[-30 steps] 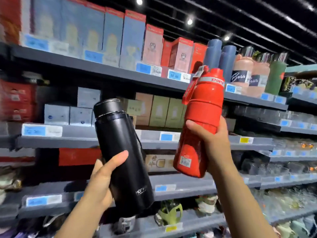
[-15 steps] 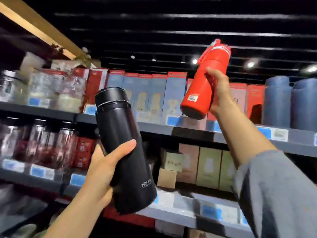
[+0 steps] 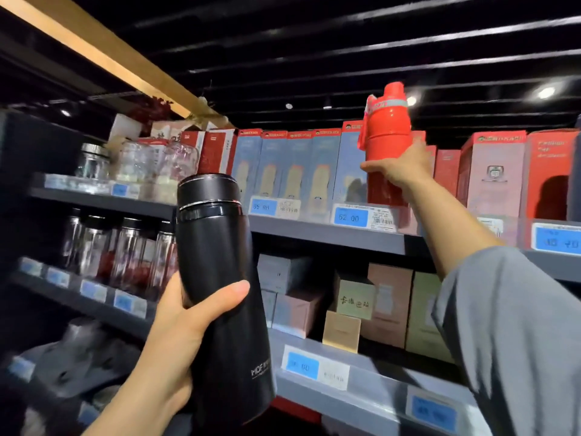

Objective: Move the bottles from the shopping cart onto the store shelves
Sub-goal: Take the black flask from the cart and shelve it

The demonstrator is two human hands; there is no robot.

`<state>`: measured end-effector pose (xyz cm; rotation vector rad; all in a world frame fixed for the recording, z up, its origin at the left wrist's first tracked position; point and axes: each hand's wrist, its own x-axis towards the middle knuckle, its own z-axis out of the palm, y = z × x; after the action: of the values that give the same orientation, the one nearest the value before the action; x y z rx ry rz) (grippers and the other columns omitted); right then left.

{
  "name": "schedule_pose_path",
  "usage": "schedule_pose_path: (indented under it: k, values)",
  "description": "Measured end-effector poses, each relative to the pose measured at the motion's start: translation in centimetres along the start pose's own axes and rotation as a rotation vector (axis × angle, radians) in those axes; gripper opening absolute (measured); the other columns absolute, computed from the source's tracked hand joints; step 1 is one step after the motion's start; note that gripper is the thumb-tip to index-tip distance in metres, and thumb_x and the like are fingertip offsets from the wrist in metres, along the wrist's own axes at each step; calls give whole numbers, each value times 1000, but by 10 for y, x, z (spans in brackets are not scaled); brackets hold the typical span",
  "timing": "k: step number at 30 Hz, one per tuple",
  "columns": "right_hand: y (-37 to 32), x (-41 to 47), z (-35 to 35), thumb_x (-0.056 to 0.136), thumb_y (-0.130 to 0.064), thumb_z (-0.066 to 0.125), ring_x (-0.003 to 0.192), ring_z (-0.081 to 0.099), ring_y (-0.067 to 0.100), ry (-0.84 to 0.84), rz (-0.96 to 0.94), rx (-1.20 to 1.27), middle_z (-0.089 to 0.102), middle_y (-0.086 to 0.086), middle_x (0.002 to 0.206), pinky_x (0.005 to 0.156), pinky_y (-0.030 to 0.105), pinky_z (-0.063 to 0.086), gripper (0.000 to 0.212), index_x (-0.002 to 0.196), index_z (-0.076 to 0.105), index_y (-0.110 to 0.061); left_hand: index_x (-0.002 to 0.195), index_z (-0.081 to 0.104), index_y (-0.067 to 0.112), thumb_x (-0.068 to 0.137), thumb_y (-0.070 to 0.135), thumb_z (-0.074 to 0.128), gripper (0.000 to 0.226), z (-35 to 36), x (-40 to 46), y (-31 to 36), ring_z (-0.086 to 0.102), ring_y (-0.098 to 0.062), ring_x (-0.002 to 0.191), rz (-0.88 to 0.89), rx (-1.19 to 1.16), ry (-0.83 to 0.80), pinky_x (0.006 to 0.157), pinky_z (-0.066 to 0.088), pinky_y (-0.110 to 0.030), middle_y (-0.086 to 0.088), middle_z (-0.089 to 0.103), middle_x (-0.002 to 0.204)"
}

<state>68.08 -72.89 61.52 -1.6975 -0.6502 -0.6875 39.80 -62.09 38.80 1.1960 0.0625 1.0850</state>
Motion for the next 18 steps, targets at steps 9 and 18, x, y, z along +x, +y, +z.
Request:
schedule_pose_path:
  k: [9,18]
  values:
    - [10,3,0,56,-53,87,117,54,37,-3,102,-213,47,17,135,96,46,48,110,138,28,-9,109,64,20,33,36,85,80,-9,6,-22,73,-26,81,-64,-17,41,63,55,-37,-10,74,97]
    - [3,-11,-2,61,-57,83,122,50,37,3,82,-285,44,18,139,95,44,44,118,146,18,-6,111,64,25,34,35,87,81,-17,4,-13,73,-25,87,-40,48,5,72,55,-40,-4,74,98]
